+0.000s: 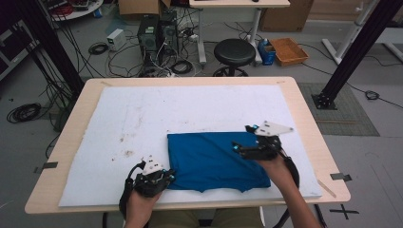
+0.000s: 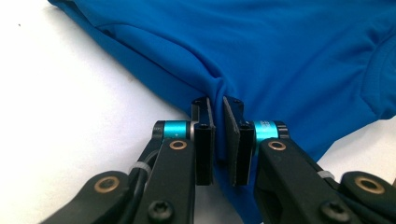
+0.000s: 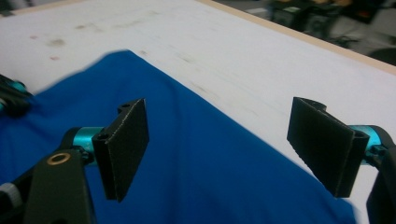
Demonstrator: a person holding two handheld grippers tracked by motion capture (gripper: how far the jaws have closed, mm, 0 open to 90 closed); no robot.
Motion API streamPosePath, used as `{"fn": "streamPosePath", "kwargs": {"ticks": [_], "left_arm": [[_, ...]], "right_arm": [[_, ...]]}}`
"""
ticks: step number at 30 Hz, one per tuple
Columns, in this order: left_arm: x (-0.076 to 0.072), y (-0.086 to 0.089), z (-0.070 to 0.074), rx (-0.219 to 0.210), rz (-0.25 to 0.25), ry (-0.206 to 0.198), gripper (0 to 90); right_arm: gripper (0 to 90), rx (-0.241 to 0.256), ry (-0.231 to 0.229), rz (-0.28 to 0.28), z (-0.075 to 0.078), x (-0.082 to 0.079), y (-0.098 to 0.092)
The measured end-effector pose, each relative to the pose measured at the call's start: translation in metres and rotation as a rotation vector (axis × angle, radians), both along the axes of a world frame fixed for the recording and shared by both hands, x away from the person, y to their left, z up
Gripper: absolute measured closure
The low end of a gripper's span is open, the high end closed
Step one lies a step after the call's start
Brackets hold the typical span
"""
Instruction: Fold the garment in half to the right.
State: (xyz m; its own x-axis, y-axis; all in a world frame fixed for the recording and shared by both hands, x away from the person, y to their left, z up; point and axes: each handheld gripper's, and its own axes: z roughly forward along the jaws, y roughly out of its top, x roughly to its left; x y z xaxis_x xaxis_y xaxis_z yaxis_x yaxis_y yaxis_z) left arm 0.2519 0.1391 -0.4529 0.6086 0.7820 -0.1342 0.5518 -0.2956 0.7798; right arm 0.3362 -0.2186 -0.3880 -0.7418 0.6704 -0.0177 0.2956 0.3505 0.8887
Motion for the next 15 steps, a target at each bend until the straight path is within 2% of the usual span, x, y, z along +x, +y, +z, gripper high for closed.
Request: {"fn": "streamPosePath", "kwargs": {"ticks": [3, 7, 12, 15], "left_arm": [[0.001, 0.001, 0.000, -0.012, -0.001, 0.010, 83.2], [0.003, 0.002, 0.000, -0.028, 0.003, 0.029, 83.2], [0.005, 0.004, 0.000, -0.047, 0.011, 0.053, 83.2], [0.005, 0.005, 0.000, -0.053, 0.008, 0.055, 83.1]], "right_arm": [[20.5, -0.034, 0.021, 0.068, 0.011, 0.019, 0.038], [20.5, -0.077, 0.048, 0.135, 0.017, 0.039, 0.083], [20.6, -0.144, 0.125, 0.184, 0.003, 0.064, 0.141], [21.7, -0.219, 0.162, 0.205, -0.012, 0.073, 0.172]]}}
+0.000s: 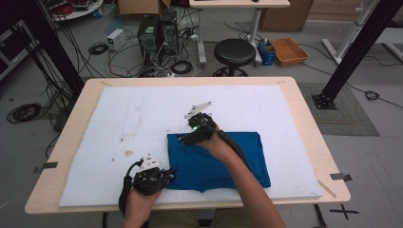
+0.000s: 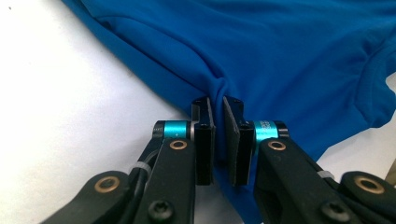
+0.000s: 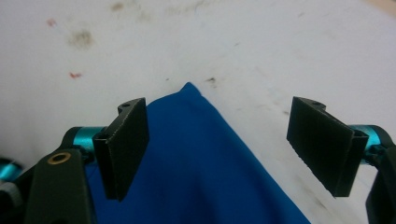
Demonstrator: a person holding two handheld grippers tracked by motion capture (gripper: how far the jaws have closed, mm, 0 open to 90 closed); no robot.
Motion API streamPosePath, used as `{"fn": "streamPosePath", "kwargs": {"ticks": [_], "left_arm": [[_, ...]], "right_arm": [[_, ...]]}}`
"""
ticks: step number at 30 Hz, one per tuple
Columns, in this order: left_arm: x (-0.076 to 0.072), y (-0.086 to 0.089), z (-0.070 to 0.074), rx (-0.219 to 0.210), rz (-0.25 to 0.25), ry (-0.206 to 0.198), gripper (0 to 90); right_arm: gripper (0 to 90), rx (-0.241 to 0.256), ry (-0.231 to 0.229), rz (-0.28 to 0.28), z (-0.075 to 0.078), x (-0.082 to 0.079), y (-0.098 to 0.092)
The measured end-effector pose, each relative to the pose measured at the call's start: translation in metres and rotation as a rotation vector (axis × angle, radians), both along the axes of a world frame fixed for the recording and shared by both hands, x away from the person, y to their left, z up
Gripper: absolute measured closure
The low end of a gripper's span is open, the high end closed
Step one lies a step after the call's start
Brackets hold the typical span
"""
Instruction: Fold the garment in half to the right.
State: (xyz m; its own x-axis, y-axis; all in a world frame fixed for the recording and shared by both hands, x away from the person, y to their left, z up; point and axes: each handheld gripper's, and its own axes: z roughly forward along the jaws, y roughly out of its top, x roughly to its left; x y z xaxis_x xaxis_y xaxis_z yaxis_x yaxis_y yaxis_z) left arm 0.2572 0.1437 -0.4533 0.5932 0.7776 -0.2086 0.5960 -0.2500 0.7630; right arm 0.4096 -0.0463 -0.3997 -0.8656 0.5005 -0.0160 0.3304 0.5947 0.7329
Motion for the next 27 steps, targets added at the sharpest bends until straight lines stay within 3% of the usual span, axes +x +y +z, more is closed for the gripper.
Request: {"fn": "streamPosePath", "kwargs": {"ticks": [4, 8, 10, 13, 14, 17, 19, 24, 27], "left_arm": [[0.000, 0.000, 0.000, -0.006, -0.002, 0.003, 83.1], [0.000, 0.001, 0.000, -0.001, -0.007, 0.000, 83.1], [0.000, 0.000, 0.000, 0.001, -0.007, -0.001, 83.1], [0.001, 0.000, 0.001, 0.009, -0.009, 0.003, 83.2], [0.001, 0.000, 0.001, 0.007, -0.003, 0.009, 83.3], [0.001, -0.001, 0.004, -0.002, 0.010, 0.015, 84.6], [0.000, -0.001, 0.008, -0.032, 0.006, 0.002, 84.8], [-0.003, -0.006, 0.023, -0.126, -0.049, -0.061, 85.0], [-0.003, -0.013, 0.033, -0.143, -0.089, -0.098, 85.0]], "right_arm": [[32.9, -0.110, 0.022, 0.020, -0.016, 0.008, 0.033], [48.9, -0.194, 0.064, 0.048, -0.033, 0.014, 0.050], [63.2, -0.168, 0.081, 0.055, -0.032, 0.015, 0.051], [84.1, -0.180, 0.071, 0.100, -0.031, 0.011, 0.053], [85.8, -0.182, 0.065, 0.097, -0.031, 0.010, 0.053], [87.5, -0.142, 0.088, 0.086, -0.030, 0.013, 0.049], [87.5, -0.105, 0.082, 0.080, -0.027, 0.012, 0.043], [87.5, 0.003, 0.061, 0.075, -0.011, 0.008, 0.023], [87.5, 0.055, 0.027, 0.072, -0.001, 0.004, 0.007]]}}
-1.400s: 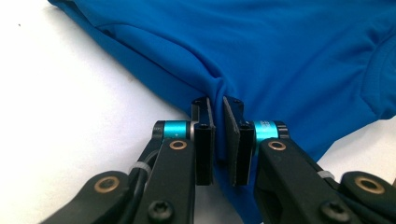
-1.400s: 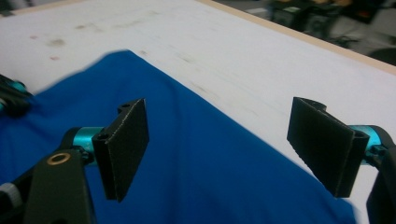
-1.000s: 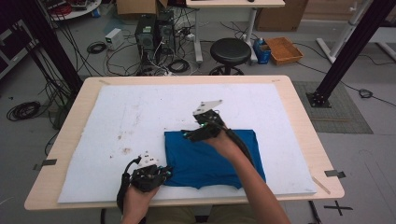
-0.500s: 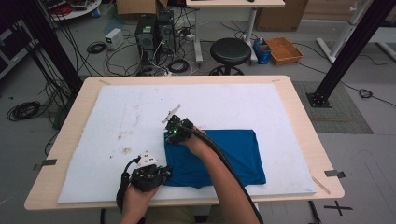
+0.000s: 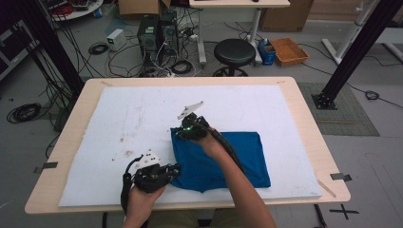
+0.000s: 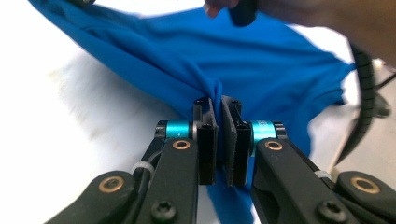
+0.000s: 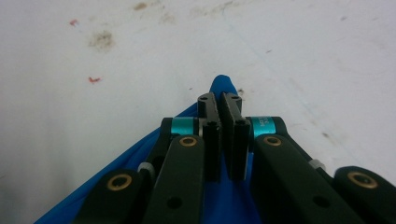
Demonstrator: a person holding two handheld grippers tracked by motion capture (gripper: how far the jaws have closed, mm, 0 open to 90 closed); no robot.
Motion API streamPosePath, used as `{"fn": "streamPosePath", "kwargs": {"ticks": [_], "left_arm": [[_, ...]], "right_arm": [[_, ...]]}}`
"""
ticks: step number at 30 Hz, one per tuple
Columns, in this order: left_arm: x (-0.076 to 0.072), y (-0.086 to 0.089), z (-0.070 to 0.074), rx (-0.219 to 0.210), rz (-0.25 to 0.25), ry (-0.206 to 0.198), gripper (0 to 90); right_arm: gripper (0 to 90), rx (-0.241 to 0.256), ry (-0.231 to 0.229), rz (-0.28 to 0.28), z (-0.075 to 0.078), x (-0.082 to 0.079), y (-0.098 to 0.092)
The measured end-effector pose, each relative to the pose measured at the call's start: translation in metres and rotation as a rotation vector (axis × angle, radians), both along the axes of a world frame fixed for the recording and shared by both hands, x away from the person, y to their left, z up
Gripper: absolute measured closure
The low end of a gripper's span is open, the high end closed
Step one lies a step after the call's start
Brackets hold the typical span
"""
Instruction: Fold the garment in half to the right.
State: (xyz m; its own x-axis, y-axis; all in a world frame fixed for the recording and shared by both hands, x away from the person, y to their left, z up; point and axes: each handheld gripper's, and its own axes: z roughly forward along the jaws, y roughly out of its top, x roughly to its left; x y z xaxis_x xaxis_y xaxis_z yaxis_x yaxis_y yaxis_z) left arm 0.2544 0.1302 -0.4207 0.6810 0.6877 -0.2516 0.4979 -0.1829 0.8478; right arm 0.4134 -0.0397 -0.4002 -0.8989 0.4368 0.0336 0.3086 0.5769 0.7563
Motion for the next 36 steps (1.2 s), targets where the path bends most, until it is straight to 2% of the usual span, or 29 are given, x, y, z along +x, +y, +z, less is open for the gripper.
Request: {"fn": "streamPosePath", "kwargs": {"ticks": [4, 8, 10, 14, 23, 30, 32, 36], "left_arm": [[0.006, -0.011, 0.011, -0.014, -0.054, -0.019, 85.2], [0.016, -0.029, 0.021, -0.056, -0.097, -0.017, 85.2], [0.021, -0.042, 0.024, -0.071, -0.122, -0.010, 85.3], [0.033, -0.070, 0.026, -0.088, -0.180, 0.029, 85.4], [0.050, -0.118, 0.023, -0.077, -0.246, 0.099, 85.3], [0.061, -0.152, 0.020, -0.061, -0.274, 0.138, 85.2], [0.064, -0.163, 0.019, -0.054, -0.281, 0.150, 85.3], [0.068, -0.186, 0.014, -0.019, -0.307, 0.167, 85.2]], "right_arm": [[87.6, 0.062, -0.008, -0.024, 0.011, -0.002, -0.025], [87.6, 0.112, -0.014, -0.070, 0.020, -0.002, -0.058], [87.6, 0.129, -0.020, -0.096, 0.023, -0.002, -0.074], [87.6, 0.158, -0.021, -0.143, 0.024, -0.004, -0.104], [87.6, 0.158, -0.008, -0.236, 0.013, -0.008, -0.153], [87.5, 0.124, -0.009, -0.309, 0.006, -0.010, -0.184], [87.6, 0.126, -0.008, -0.335, 0.003, -0.011, -0.193], [87.5, 0.096, -0.001, -0.384, -0.004, -0.014, -0.211]]}}
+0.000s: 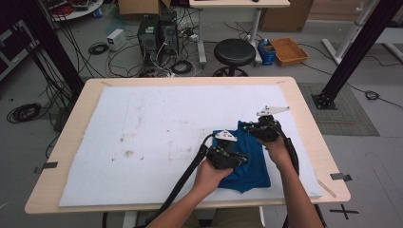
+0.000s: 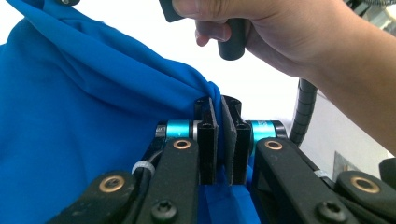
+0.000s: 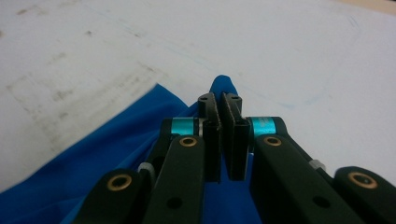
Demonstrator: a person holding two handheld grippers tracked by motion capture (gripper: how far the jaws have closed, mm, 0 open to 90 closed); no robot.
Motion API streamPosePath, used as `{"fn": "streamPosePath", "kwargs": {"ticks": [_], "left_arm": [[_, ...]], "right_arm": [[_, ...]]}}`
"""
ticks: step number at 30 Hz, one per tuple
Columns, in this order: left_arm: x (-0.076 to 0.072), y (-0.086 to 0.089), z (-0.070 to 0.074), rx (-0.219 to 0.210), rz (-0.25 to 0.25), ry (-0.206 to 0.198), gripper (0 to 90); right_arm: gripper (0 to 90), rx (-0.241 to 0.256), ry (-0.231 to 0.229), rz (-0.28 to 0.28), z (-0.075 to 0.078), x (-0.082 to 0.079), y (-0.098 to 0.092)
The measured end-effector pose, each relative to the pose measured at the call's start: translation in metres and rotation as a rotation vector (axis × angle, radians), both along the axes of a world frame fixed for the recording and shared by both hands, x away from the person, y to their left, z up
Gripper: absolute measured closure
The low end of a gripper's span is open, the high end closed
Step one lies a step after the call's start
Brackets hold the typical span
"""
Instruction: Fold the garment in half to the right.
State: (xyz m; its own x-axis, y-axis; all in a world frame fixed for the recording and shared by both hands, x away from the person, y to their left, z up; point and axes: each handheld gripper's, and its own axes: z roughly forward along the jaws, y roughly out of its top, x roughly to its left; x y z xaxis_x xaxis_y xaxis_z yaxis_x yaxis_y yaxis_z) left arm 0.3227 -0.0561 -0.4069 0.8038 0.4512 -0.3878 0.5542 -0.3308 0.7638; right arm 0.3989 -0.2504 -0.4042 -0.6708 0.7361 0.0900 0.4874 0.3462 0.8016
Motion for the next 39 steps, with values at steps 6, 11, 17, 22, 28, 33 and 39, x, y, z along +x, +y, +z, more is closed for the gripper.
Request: {"fn": "streamPosePath", "kwargs": {"ticks": [6, 11, 17, 22, 28, 33, 39], "left_arm": [[0.001, -0.020, -0.009, 0.027, -0.034, 0.005, 84.4], [0.003, -0.006, -0.002, 0.029, 0.038, -0.086, 59.2], [0.011, 0.051, 0.010, 0.017, 0.181, -0.216, 35.0], [0.009, 0.108, 0.005, 0.053, 0.242, -0.297, 34.3], [0.001, 0.164, -0.009, 0.036, 0.303, -0.294, 34.3], [-0.006, 0.197, -0.013, 0.033, 0.347, -0.300, 34.0], [-0.013, 0.225, -0.013, 0.038, 0.385, -0.312, 31.2]], "right_arm": [[87.4, -0.034, 0.013, -0.058, -0.010, -0.008, -0.022], [59.8, -0.021, 0.024, -0.130, -0.014, -0.016, -0.037], [45.6, 0.004, -0.038, -0.178, -0.005, -0.041, -0.053], [63.6, -0.016, -0.084, -0.062, 0.005, -0.073, -0.042], [76.3, -0.142, -0.062, 0.187, -0.001, -0.095, 0.009], [76.1, -0.214, 0.018, 0.150, -0.025, -0.092, 0.008], [76.4, -0.208, 0.044, 0.133, -0.021, -0.108, -0.025]]}}
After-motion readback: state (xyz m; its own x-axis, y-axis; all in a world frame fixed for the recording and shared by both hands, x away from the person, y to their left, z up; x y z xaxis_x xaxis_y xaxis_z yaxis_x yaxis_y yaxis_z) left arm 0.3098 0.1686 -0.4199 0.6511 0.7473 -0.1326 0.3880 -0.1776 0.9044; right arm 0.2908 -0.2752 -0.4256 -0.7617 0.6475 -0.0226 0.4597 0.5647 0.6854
